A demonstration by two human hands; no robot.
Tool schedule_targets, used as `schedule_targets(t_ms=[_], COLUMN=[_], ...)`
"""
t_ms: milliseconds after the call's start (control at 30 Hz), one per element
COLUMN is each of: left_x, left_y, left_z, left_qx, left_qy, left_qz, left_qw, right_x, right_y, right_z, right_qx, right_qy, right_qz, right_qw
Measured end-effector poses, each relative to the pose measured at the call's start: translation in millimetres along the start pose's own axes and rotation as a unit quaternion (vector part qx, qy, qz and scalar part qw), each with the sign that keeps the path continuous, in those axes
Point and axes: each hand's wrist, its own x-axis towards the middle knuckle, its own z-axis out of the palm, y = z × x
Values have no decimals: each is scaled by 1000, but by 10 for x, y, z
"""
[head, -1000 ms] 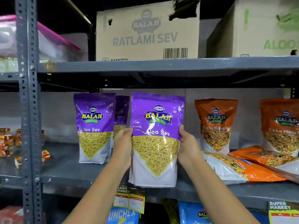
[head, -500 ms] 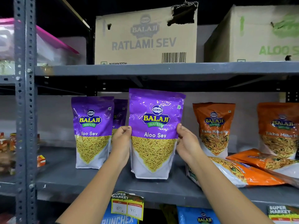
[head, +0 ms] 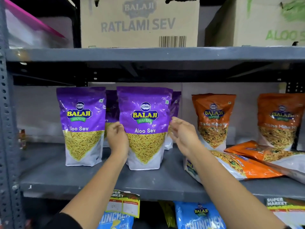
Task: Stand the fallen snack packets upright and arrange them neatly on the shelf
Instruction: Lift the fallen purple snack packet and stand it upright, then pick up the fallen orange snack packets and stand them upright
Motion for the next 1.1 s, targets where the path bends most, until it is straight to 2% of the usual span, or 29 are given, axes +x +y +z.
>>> schedule_targets(t_ms=[100,167,200,233,300,367,400,433,500,567,700,767,867,1000,1100], left_x=[-384,-695,-836,-950,-1089,-1124,-1144,-1181,-1295,-1400,-1399,-1398,-1432,-1471,-1485], left_y=[166,253,292,319,281,118,47,-10,-71,-83,-127,-100,-22,75,88], left_z=[111,272,393,558,956,1364,1527,1660,1842,1938,2009,1950,1862,1739,1624], left_qx=[-45,-53,-51,-39,25,159,224,284,397,502,583,604,584,541,481], left_qy=[18,-69,-140,-217,-348,-411,-439,-476,-550,-578,-563,-545,-543,-522,-492], left_qz=[187,292,298,268,137,26,2,-9,-20,0,16,0,-31,-122,-172], left_qw=[981,952,943,938,927,897,870,832,735,643,586,582,603,647,705], right_x=[-248,-425,-514,-572,-673,-670,-668,-650,-646,-666,-595,-578,-614,-676,-732], right_y=[-252,-370,-400,-379,-267,-77,6,83,130,133,130,155,134,95,73], right_z=[-445,-775,-908,-1047,-1247,-1413,-1480,-1526,-1525,-1522,-1547,-1541,-1534,-1533,-1548], right_qx=[10,20,29,39,25,-12,-28,-33,5,88,175,185,216,251,257], right_qy=[61,154,209,256,331,389,415,435,454,456,466,462,444,418,411], right_qz=[-73,-130,-151,-162,-152,-130,-123,-109,-88,-102,-55,-28,-11,16,75], right_qw=[995,979,966,952,931,912,901,893,887,880,866,867,870,873,872])
